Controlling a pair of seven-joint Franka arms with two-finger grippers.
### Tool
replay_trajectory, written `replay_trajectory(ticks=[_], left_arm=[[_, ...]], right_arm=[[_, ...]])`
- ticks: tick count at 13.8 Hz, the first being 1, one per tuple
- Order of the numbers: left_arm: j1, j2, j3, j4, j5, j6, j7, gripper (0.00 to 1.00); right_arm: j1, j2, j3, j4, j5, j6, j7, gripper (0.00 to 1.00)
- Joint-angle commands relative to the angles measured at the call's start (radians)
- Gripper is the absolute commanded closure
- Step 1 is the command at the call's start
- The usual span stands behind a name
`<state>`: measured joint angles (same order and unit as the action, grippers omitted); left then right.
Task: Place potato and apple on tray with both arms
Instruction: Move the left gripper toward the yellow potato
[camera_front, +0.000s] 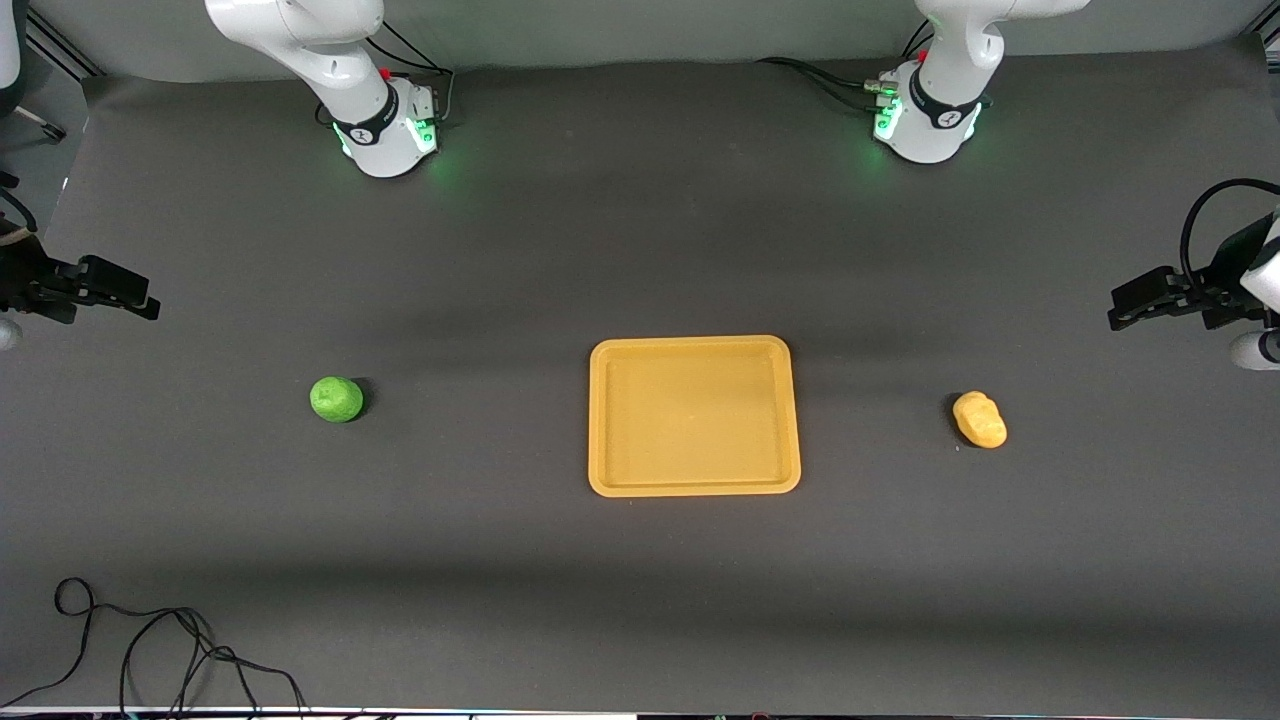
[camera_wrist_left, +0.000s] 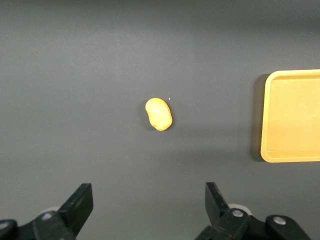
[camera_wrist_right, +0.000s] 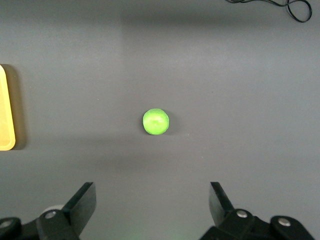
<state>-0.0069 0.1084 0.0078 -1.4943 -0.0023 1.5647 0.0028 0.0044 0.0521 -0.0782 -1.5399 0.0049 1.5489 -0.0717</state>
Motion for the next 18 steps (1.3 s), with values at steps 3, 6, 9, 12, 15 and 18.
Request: replay_trajectory(ticks=[3,6,9,12,15,18], left_arm=[[-0.012,-0.001,0.004,0.009,0.001,0.001,-0.017,0.01],[-0.01,0.002,0.006,-0.012,0.001,0.018,-0.017,0.02],[0.001,-0.022,0.006,-0.17,0.004,0.162,-0.017,0.02],[-0.002,-0.035,0.006,-0.346,0.004,0.357,-0.018,0.0],[-0.01,0.0,0.006,-0.524,0.004,0.585,-0.02,0.0],[-0.01,0.086,0.006,-0.616,0.004,0.762,-0.02,0.0]], right_arm=[[0.008,-0.003,-0.009,0.017,-0.008,-0.02,0.009,0.0],[0.009,-0.001,-0.008,0.017,-0.009,-0.02,0.009,0.0],[0.011,-0.006,-0.008,0.014,-0.011,-0.02,0.001,0.0],[0.011,-0.008,-0.008,0.011,-0.011,-0.018,-0.002,0.0],[0.012,-0.009,-0.008,0.011,-0.011,-0.018,-0.002,0.0],[0.011,-0.012,-0.008,0.014,-0.009,-0.018,-0.002,0.0]])
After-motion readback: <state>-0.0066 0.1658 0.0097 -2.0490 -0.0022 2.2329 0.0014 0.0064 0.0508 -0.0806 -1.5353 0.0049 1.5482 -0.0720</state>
